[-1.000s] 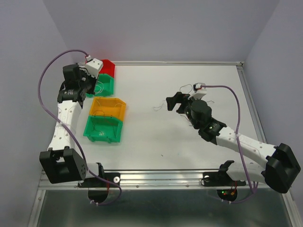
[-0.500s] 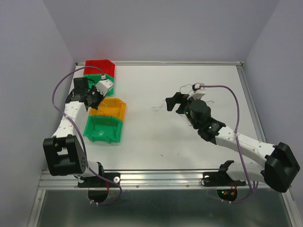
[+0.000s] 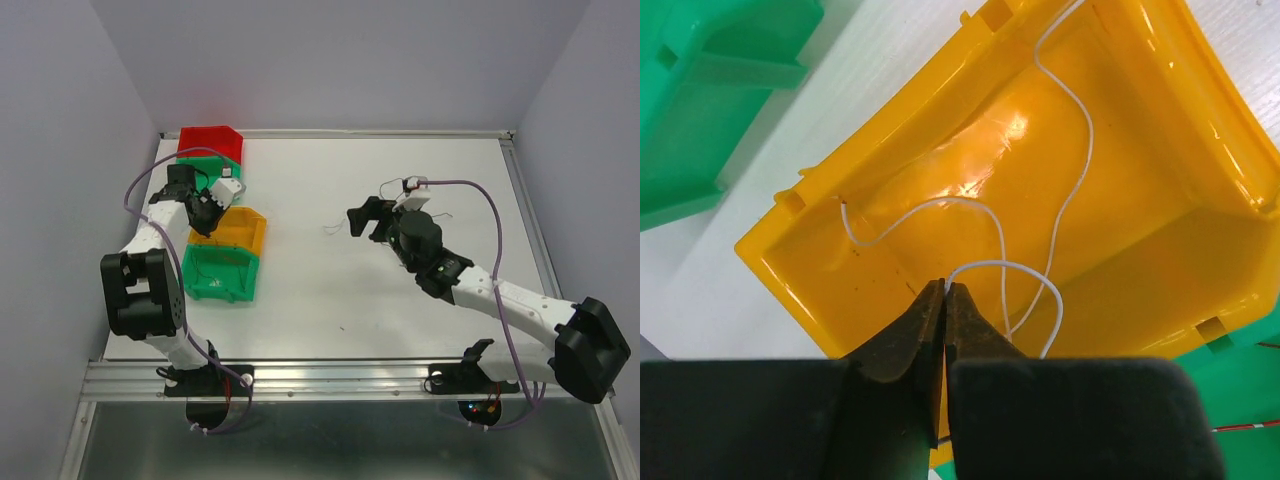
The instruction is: Untangle the cables
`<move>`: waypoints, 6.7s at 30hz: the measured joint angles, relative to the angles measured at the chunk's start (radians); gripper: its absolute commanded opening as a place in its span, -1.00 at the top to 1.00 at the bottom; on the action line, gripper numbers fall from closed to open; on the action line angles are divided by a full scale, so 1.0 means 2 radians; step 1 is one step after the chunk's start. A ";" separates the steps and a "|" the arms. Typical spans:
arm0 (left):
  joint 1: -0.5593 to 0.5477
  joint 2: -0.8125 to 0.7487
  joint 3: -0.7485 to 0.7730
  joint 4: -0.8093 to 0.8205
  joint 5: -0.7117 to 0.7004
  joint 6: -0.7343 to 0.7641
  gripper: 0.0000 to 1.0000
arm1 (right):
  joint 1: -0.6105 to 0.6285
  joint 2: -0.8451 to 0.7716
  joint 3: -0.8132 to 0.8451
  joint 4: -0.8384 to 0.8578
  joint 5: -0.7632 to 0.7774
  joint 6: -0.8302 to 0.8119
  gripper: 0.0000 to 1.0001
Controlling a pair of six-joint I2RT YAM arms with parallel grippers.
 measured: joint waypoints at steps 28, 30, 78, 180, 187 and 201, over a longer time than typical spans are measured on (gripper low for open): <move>-0.178 -0.086 0.015 0.034 -0.068 -0.062 -0.13 | 0.000 0.017 0.000 0.000 -0.025 -0.002 -0.97; -0.192 -0.074 0.016 0.040 -0.079 -0.068 -0.12 | 0.000 0.017 0.000 0.000 -0.026 -0.002 -0.97; -0.129 -0.058 -0.059 0.175 -0.112 -0.147 1.00 | 0.000 -0.004 0.000 0.004 -0.027 -0.004 -0.97; -0.360 0.073 -0.003 0.299 -0.027 -0.269 -0.43 | -0.064 0.097 0.074 -0.051 -0.040 -0.015 -0.88; -0.376 0.159 0.074 0.283 -0.081 -0.284 -0.43 | -0.104 0.093 0.072 -0.066 -0.038 0.012 -0.89; -0.374 0.286 0.221 0.259 -0.097 -0.300 0.01 | -0.102 -0.043 -0.004 -0.045 -0.009 0.045 -0.87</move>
